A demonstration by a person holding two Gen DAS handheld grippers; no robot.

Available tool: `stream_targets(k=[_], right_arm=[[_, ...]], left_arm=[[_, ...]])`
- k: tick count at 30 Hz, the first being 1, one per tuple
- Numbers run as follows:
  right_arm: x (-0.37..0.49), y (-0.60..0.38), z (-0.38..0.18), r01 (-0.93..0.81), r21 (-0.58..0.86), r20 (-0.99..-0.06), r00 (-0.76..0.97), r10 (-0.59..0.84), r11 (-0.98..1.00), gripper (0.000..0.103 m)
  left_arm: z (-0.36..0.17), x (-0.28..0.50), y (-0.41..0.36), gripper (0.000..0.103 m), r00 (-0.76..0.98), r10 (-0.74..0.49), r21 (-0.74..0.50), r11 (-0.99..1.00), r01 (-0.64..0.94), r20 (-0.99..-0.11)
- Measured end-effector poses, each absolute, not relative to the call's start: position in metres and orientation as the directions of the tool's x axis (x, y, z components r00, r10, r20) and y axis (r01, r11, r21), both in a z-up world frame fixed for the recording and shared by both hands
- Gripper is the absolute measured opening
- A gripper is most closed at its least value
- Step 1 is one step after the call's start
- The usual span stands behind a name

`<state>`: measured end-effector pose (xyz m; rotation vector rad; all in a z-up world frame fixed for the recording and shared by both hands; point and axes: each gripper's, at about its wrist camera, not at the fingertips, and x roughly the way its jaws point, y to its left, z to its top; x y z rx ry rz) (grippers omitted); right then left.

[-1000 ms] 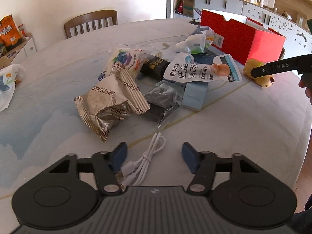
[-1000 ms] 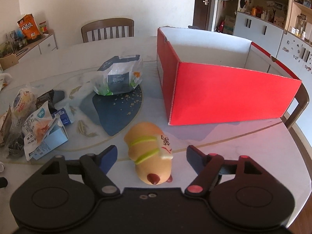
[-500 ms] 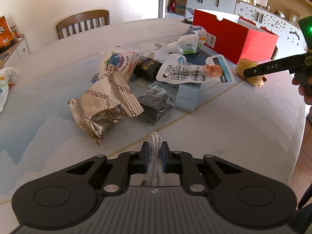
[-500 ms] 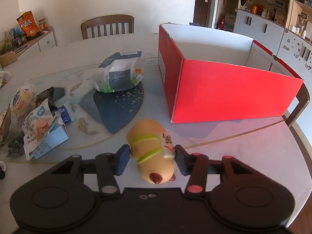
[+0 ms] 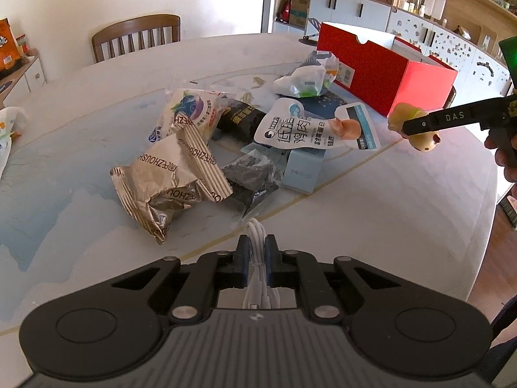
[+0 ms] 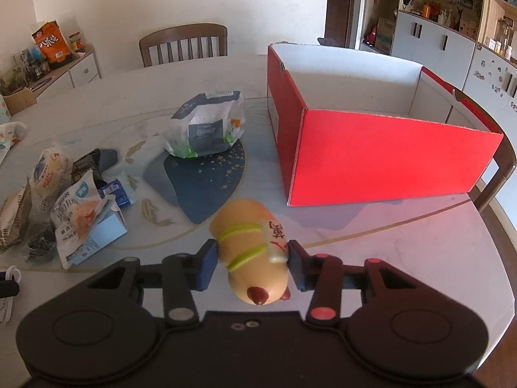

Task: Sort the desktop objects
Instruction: 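Grasp the yellow toy with the right tool while the left tool grasps the white cable, then carry the yellow toy and white cable over the red box with both tools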

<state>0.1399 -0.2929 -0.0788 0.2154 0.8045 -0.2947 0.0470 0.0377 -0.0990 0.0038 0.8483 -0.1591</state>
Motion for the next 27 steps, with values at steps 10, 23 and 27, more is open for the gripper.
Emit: stream_targets(k=[10,23,27], right_arm=[[0.124,-0.296,-0.060,0.352,0.105,-0.728,0.665,-0.169,0.930,0.045],[0.107,-0.299,-0.032,0.388,0.134,-0.736,0.655,-0.170,0.912,0.045],[0.106,-0.302,-0.018,0.382,0.140,-0.724,0.669,-0.168,0.914,0.045]], left_arm=[[-0.076,0.043,0.031,0.008,0.663,-0.168,-0.088,0.984,0.152,-0.730],[-0.030,0.073,0.000,0.008,0.677,-0.236,-0.101,0.967,0.234,-0.697],[-0.017,0.083,-0.011,0.008,0.687,-0.258,-0.097,0.960,0.264,-0.679]])
